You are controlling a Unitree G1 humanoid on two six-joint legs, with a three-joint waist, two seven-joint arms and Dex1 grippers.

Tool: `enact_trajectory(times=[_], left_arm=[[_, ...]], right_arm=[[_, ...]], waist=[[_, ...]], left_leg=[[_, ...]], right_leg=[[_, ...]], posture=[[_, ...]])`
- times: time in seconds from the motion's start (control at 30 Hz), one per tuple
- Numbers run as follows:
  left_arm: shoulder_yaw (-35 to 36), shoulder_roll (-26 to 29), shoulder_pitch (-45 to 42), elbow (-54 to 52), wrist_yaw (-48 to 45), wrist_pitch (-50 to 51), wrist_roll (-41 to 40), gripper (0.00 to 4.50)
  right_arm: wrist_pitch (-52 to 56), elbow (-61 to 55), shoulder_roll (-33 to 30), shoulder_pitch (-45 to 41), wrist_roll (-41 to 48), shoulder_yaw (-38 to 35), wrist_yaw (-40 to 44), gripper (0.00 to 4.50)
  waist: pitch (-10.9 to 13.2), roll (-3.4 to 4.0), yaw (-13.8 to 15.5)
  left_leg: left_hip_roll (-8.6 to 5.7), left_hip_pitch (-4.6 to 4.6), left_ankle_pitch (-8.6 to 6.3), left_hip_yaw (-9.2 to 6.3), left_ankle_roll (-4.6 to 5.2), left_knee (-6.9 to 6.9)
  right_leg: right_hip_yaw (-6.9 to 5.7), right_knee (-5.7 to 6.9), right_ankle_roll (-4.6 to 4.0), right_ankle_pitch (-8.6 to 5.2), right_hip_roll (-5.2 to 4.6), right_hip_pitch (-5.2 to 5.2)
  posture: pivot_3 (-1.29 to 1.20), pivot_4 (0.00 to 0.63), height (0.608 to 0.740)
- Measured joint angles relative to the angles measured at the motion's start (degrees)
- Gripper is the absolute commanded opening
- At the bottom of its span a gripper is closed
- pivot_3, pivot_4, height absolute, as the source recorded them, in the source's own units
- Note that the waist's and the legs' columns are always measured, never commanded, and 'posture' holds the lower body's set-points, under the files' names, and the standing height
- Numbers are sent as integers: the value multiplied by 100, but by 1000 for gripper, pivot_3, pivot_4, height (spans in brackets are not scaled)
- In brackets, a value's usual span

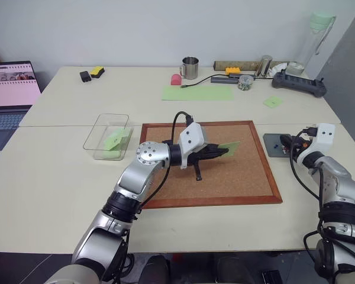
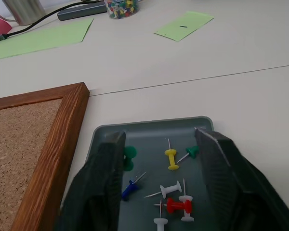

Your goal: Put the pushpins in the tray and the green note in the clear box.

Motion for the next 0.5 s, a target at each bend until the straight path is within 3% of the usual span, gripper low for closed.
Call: enact_trajectory(times=[0.23, 0.5], left_arm=[[0, -13, 19, 0, 76, 8, 12, 0], [0, -31, 17, 0, 78, 21, 11, 0]], right_arm=[[-47, 13, -142, -1, 75, -32, 136, 4404], [-838, 103, -360, 124, -360, 301, 296, 4404]], waist=[[0, 0, 0], [0, 0, 0]], left_leg=[[0, 0, 0, 0, 0, 0], [0, 0, 0, 1, 0, 0]], right_leg=[[0, 0, 0, 0, 0, 0], [0, 0, 0, 0, 0, 0]], posture=[[0, 150, 740], [0, 150, 740]])
